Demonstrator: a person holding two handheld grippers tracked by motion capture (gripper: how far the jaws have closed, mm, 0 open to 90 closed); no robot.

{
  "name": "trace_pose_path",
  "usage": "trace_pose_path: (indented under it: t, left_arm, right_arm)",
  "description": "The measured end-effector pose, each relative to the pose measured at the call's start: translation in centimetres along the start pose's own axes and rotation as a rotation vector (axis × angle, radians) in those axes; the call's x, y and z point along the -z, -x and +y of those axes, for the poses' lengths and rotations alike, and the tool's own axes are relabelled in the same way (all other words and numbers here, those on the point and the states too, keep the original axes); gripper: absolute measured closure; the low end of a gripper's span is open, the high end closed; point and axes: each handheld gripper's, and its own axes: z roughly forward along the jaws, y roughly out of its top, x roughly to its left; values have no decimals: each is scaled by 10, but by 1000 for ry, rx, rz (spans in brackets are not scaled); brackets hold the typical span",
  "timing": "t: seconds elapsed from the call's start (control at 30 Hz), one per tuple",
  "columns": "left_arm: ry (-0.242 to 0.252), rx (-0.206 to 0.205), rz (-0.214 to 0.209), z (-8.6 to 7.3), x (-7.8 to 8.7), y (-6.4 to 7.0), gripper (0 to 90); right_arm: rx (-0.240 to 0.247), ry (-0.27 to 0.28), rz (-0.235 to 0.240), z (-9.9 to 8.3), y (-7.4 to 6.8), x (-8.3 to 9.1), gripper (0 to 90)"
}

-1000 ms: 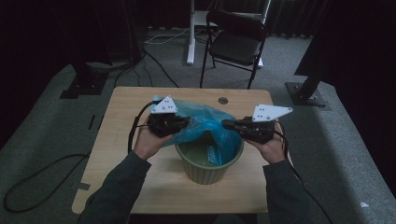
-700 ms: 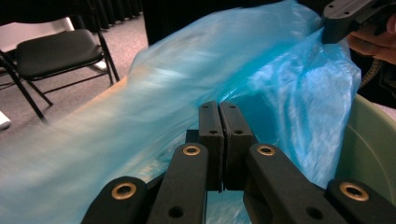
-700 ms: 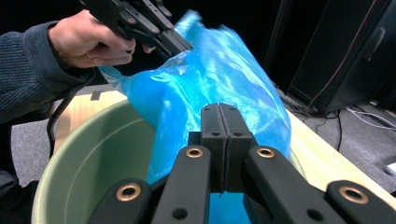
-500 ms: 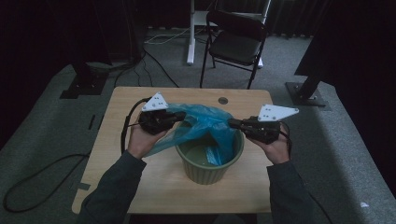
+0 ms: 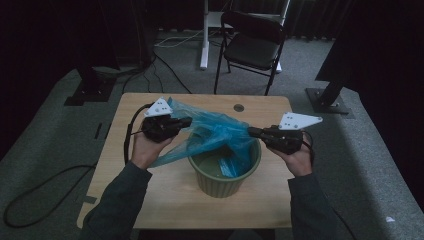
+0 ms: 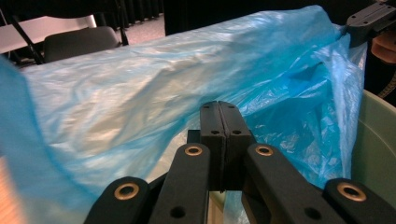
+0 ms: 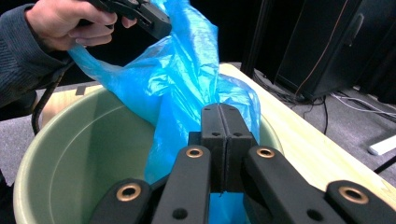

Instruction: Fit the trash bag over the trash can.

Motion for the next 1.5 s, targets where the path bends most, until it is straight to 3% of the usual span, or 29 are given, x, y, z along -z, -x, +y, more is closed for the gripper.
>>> trace_pose_path:
  t: [0.27,0.33,0.43,0.63,0.97,1.03,1.2,1.5]
  left_arm:
    - [8,32,16,-1,3,-5,896]
    - [24,37,-18,0,2,-4,895]
    - [24,23,-25,3,0,1,895]
    - [18,5,-25,6,-4,5,895]
    - [18,2,-31,7,-7,9,894]
    - [17,-4,-31,8,-7,10,882]
    - [17,-13,-23,9,-6,11,822]
    - [53,-6,-49,10,1,13,744]
  right_arm:
    - [-17,-6,-10,-7,4,3,897]
    - [-20,-7,2,-6,4,2,888]
    - [-10,-2,36,0,1,-1,774]
    - [11,10,70,13,-5,-8,654]
    - [23,4,101,22,-8,-15,569]
    - [31,-32,84,22,-9,-21,633]
    - [21,-35,50,20,-7,-23,836]
    - [11,-27,17,18,-6,-21,890]
